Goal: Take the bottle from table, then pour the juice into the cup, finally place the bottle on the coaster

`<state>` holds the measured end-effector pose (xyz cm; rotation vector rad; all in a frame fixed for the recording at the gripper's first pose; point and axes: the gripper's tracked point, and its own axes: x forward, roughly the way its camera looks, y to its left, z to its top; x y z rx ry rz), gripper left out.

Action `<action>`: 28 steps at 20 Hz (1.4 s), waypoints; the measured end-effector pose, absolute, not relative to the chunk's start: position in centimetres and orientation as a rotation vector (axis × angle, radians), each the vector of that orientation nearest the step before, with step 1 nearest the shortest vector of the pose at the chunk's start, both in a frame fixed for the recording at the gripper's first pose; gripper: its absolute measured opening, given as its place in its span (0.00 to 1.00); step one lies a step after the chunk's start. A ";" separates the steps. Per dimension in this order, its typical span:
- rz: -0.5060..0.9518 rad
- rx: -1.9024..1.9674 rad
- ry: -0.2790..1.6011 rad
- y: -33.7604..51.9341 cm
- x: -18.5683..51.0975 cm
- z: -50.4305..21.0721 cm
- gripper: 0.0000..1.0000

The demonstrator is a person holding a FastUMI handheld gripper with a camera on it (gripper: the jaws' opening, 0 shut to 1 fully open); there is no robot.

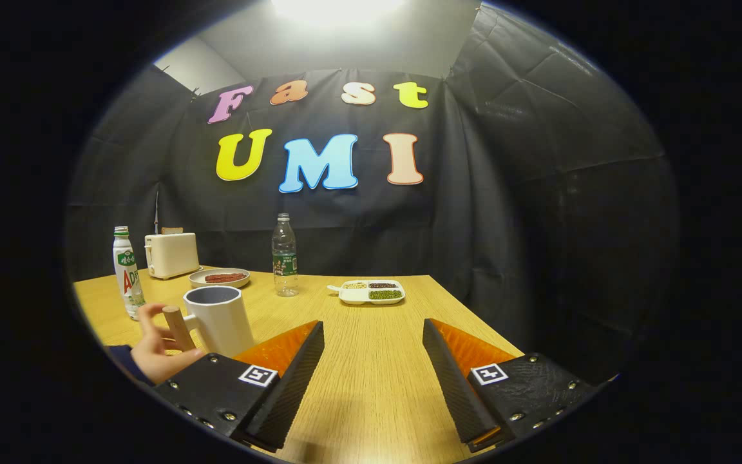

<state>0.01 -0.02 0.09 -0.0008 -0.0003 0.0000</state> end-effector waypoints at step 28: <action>0.007 -0.010 -0.014 0.3 5.0 0.9 0.94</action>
